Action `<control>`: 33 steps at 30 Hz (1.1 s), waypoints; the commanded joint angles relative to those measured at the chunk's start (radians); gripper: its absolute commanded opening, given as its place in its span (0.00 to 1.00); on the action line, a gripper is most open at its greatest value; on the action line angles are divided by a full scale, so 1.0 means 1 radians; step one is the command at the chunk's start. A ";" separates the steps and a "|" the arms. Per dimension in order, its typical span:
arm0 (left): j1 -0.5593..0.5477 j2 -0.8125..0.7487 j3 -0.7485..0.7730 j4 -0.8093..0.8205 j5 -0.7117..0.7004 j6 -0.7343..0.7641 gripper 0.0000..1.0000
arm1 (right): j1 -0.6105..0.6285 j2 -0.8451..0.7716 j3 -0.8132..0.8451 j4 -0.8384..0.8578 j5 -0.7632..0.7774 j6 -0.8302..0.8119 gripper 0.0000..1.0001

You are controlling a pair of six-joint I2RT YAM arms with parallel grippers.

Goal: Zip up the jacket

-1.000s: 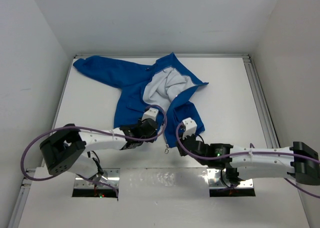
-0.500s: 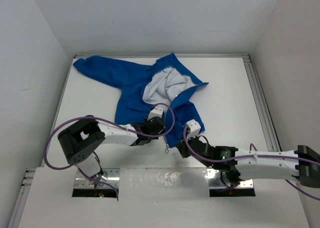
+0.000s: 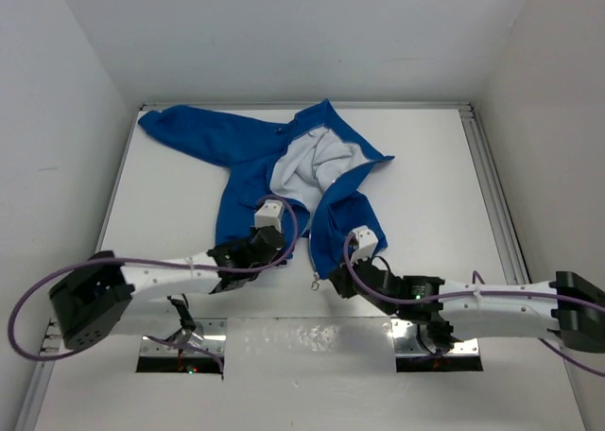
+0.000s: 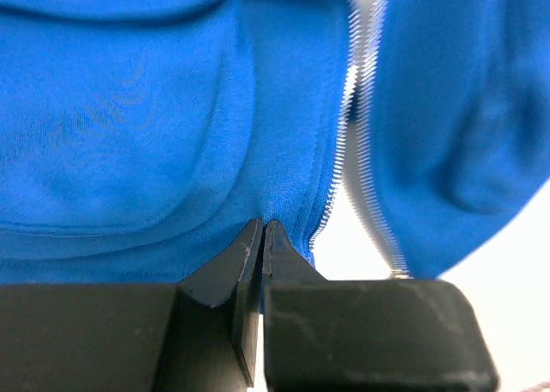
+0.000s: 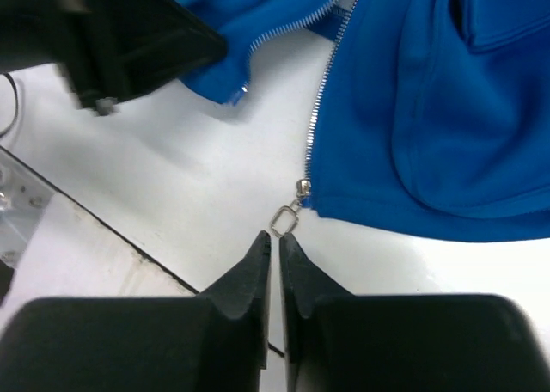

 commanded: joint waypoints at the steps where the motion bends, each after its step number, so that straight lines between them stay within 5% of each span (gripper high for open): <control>1: -0.005 -0.126 -0.059 0.118 0.014 -0.031 0.00 | 0.001 0.051 0.042 0.126 0.023 0.095 0.11; 8: -0.006 -0.354 -0.224 0.273 0.017 -0.050 0.00 | -0.035 0.220 0.112 0.325 -0.026 0.130 0.54; 12: -0.006 -0.488 -0.269 0.301 0.039 -0.036 0.00 | -0.238 0.324 0.025 0.710 -0.376 0.248 0.55; 15: -0.005 -0.548 -0.278 0.286 0.066 -0.017 0.00 | -0.309 0.390 0.034 0.818 -0.532 0.259 0.57; 24: -0.005 -0.653 -0.286 0.229 0.112 0.012 0.00 | -0.311 0.493 0.097 0.950 -0.643 0.216 0.55; 33: -0.005 -0.646 -0.298 0.252 0.152 0.018 0.00 | -0.309 0.538 0.105 0.982 -0.589 0.206 0.46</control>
